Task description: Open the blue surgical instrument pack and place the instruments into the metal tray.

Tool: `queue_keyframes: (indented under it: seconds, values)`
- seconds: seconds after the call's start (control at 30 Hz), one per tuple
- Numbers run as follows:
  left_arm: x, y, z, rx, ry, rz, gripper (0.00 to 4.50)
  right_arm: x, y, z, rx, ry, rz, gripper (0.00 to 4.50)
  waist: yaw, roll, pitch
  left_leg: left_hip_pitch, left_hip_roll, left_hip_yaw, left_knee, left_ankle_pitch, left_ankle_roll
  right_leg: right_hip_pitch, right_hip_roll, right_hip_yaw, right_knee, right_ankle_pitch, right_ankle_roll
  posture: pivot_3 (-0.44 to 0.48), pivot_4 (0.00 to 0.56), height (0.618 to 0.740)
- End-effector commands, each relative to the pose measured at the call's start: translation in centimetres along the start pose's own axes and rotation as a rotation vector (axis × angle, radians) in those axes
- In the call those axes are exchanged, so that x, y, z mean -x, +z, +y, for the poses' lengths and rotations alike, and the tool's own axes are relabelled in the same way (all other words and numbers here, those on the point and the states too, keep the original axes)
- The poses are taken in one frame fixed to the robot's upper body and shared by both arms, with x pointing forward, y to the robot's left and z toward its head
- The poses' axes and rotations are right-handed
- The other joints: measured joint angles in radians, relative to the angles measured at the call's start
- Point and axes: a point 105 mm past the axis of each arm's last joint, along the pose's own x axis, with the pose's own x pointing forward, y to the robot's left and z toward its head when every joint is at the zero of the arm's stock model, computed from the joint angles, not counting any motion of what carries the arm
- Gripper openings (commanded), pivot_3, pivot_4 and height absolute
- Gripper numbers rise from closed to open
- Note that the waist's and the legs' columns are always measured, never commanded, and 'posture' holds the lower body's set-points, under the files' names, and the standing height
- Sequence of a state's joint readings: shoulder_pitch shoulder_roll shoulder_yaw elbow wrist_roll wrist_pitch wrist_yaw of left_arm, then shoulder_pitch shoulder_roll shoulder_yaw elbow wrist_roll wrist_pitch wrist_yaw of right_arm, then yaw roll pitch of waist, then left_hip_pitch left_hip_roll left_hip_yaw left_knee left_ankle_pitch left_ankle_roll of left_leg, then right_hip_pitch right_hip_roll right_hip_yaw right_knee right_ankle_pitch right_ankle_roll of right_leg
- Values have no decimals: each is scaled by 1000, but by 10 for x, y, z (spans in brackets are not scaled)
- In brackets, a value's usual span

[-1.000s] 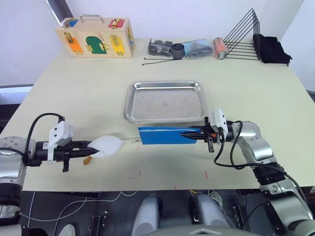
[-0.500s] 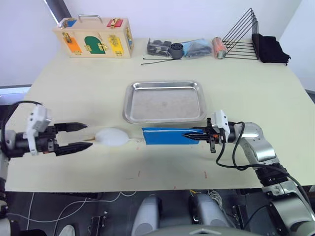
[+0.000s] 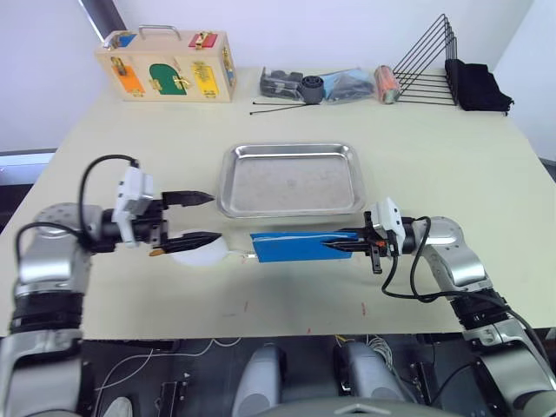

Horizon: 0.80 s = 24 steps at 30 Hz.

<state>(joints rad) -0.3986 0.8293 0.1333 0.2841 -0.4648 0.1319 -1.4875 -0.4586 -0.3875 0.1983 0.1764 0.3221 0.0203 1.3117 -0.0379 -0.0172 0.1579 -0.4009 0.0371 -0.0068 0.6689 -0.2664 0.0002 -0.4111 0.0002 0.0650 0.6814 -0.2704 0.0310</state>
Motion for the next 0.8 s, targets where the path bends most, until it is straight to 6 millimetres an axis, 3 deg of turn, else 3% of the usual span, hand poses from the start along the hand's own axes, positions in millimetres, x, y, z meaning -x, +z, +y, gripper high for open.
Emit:
queue_keyframes:
  seconds: [0.03, 0.2, 0.6, 0.7, 0.8]
  values:
    - [-8, 7, 1, -61, -18, -1, 4431, 0, 11, -3, 37, 3, -26, 0, 0, 0, 0, 0, 0, 0, 0, 0, 0, 0, 0, 0, 0, 0, 0, 0, 150, 740]
    - [-20, -3, -3, -46, -73, 9, 4431, 0, 13, -4, 41, -1, -27, 0, -2, 0, 0, 0, 0, -1, 0, 0, 0, 0, 0, 0, 0, 0, 0, 0, 150, 740]
    - [-40, -3, -1, -30, -106, -28, 4431, -2, 14, -2, 46, -5, -32, 0, -2, 0, 0, 0, 0, -1, 0, 0, 0, 0, 1, 0, 0, 0, 0, 0, 150, 740]
    - [-42, -5, -2, -33, -116, -23, 3818, -2, 15, -2, 44, -4, -32, 0, -2, 0, 0, 0, 0, -1, 0, 0, 0, 0, 1, 0, 0, 0, 0, 0, 150, 740]
    - [-47, -4, -9, -25, -145, -37, 2461, -2, 15, -1, 43, -3, -31, 0, -1, 0, 0, 0, 0, -1, 0, 0, 0, 0, 0, 0, 0, 0, 0, 0, 150, 740]
